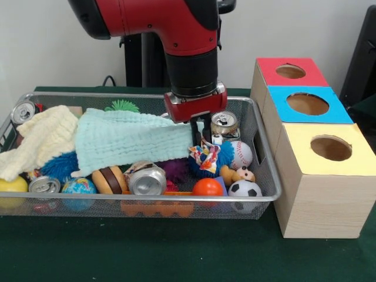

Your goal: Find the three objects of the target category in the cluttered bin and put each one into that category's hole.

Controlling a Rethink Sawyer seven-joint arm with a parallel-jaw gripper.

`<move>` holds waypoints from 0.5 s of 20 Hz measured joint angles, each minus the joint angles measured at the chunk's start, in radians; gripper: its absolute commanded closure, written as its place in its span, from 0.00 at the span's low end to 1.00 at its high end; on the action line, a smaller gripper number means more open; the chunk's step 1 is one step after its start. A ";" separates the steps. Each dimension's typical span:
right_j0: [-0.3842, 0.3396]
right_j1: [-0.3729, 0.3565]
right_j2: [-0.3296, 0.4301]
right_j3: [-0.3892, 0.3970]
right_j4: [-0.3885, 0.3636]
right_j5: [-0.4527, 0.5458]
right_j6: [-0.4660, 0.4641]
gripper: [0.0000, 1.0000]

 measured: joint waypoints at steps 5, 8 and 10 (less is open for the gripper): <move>0.021 -0.023 -0.013 0.026 0.042 0.000 0.000 1.00; 0.032 -0.034 -0.019 0.041 0.071 0.000 0.000 1.00; 0.039 -0.041 -0.024 0.048 0.086 0.000 0.000 1.00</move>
